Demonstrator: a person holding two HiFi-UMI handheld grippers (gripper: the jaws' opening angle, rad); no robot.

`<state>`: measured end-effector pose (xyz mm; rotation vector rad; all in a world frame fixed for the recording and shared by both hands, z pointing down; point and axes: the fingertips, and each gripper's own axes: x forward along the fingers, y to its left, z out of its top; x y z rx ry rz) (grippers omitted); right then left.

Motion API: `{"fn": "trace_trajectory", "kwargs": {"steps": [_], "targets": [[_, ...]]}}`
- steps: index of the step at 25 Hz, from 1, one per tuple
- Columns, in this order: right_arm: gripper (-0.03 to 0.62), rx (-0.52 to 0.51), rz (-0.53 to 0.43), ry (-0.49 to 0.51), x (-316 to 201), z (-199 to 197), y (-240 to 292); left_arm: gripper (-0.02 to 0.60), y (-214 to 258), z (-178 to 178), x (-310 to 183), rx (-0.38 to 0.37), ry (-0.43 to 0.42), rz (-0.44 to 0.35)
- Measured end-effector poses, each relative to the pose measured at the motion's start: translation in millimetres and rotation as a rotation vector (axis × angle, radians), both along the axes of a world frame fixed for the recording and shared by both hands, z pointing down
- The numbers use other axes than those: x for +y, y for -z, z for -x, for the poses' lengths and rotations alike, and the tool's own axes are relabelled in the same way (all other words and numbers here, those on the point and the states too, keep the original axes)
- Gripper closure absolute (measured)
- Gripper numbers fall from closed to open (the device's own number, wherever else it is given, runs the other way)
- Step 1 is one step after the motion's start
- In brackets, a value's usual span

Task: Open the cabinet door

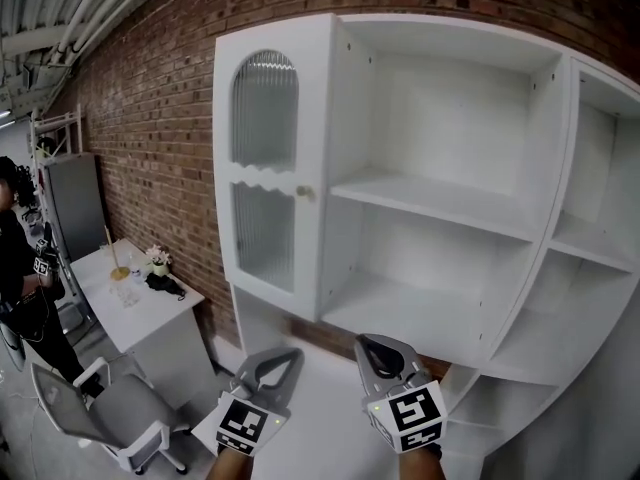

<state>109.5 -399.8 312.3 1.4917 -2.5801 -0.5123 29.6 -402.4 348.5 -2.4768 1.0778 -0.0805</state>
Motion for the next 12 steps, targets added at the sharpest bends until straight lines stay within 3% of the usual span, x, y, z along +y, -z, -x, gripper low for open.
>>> {"fn": "trace_trajectory", "kwargs": {"steps": [12], "targets": [[0.589, 0.011, 0.000, -0.101, -30, 19, 1, 0.580, 4, 20, -42, 0.006, -0.091, -0.009]]}}
